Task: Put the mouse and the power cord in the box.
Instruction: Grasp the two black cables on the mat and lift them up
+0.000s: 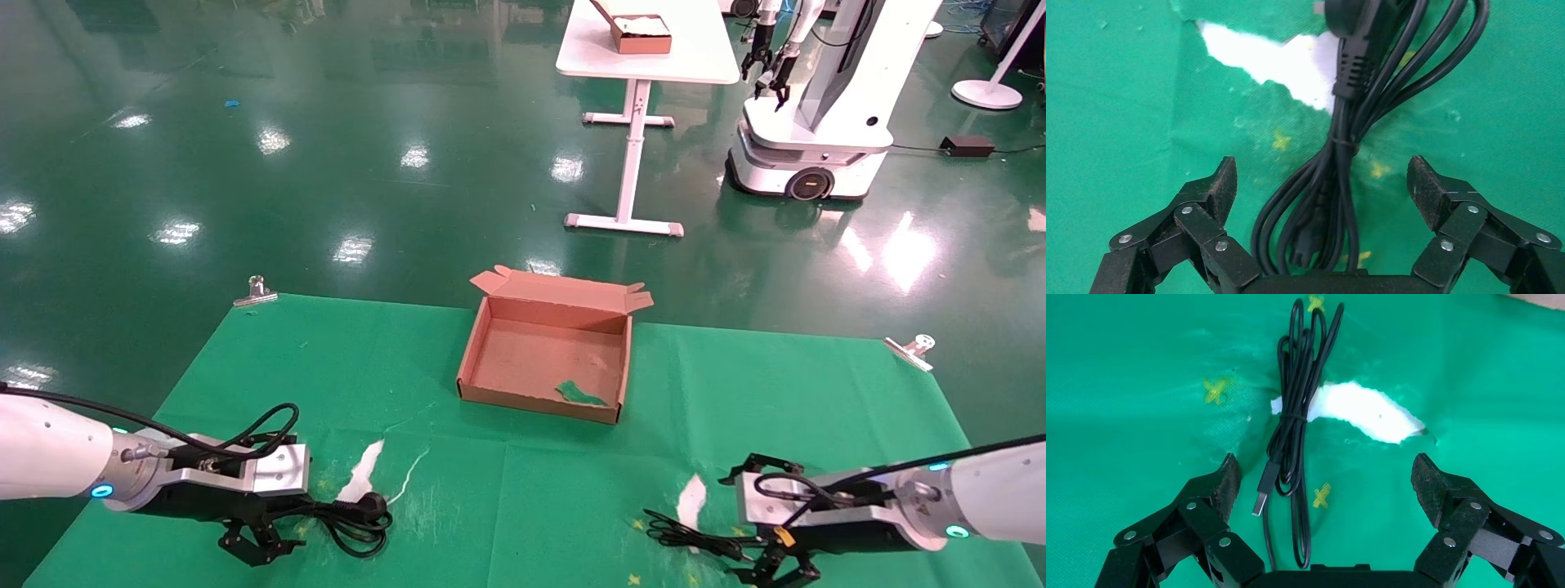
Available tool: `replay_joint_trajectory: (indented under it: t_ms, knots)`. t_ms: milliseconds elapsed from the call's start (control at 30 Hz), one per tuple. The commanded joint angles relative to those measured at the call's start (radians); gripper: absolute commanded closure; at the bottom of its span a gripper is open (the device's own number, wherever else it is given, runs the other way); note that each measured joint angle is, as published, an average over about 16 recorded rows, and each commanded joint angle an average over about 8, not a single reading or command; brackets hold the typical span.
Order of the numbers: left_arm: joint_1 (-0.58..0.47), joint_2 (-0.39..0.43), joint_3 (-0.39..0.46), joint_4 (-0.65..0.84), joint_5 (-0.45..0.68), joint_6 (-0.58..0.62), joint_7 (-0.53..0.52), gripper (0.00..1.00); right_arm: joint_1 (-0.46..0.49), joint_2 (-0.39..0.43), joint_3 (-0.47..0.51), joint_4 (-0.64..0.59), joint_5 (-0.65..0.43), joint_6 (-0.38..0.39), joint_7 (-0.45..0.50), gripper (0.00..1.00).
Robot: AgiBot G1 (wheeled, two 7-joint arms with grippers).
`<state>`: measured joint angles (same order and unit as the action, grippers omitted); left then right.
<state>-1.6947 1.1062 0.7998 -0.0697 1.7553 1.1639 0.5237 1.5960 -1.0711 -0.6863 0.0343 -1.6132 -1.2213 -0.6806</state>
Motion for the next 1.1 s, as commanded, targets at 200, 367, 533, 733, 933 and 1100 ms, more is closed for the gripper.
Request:
replay_joint_trajectory:
  t_ms: [200,367,533,733,933,1100]
  knots:
    - [-0.007,-0.002,0.001,0.027,0.003,0.0,0.018,0.93,0.007,-0.005,-0.001,-0.019,-0.001,0.003,-0.012,1.0]
    - [-0.008,-0.003,0.002,0.032,0.005,0.004,0.02,1.0,0.009,-0.006,-0.001,-0.022,-0.002,0.004,-0.012,1.0]
    - [-0.007,-0.003,0.002,0.027,0.004,0.004,0.019,1.0,0.008,-0.005,-0.001,-0.019,-0.001,0.003,-0.012,1.0]
    - [-0.006,-0.003,0.001,0.024,0.003,0.002,0.017,1.0,0.007,-0.004,0.0,-0.016,0.0,0.002,-0.011,1.0]
    - [-0.006,-0.003,0.001,0.021,0.002,0.002,0.015,1.0,0.006,-0.004,0.0,-0.014,0.0,0.0,-0.011,1.0]
    - [-0.005,-0.002,0.001,0.02,0.002,0.001,0.015,1.0,0.006,-0.003,0.0,-0.013,0.001,-0.002,-0.011,1.0]
